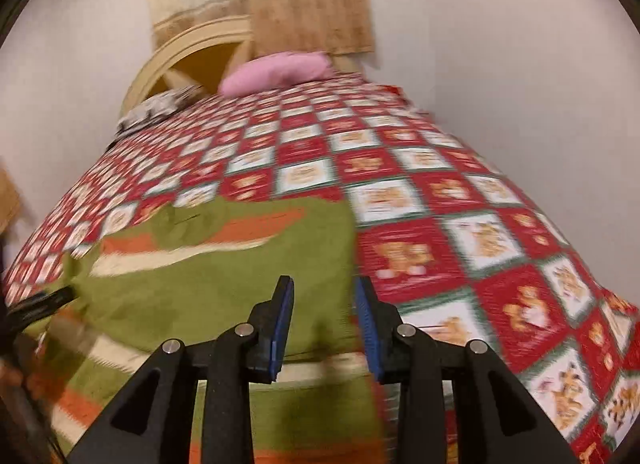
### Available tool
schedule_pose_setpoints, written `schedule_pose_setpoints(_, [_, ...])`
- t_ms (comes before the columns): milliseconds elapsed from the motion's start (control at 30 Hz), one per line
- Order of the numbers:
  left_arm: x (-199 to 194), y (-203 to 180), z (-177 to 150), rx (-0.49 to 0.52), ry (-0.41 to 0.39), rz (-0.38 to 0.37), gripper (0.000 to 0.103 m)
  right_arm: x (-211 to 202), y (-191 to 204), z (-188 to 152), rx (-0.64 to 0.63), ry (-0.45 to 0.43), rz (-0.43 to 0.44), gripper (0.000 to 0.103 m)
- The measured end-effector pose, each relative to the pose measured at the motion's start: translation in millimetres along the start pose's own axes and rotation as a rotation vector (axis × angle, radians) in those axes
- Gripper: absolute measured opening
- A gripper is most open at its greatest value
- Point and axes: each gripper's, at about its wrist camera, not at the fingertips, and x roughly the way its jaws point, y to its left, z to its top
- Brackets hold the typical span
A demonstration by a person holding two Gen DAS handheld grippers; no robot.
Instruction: Fold small clothes
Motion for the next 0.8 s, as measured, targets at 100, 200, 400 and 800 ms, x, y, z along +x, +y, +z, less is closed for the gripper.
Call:
schedule_pose_setpoints(100, [7, 14, -14, -0.018, 0.056, 0.036, 0.103, 11, 34, 7, -0.043, 0.023, 0.105, 0.033])
schedule_pose_setpoints(200, [-8, 33, -30, -0.063, 0.049, 0.057, 0.103, 34, 81, 13, -0.097, 0.089, 0.242, 0.033])
schedule_pose_setpoints(400, [-14, 43, -48, -0.11, 0.014, 0.001, 0.103, 89, 179, 14, -0.24, 0.195, 0.396, 0.015])
schedule_pose_setpoints(800, [-8, 46, -47, -0.116, 0.005, 0.007, 0.103, 165, 264, 13, -0.222, 0.362, 0.586, 0.013])
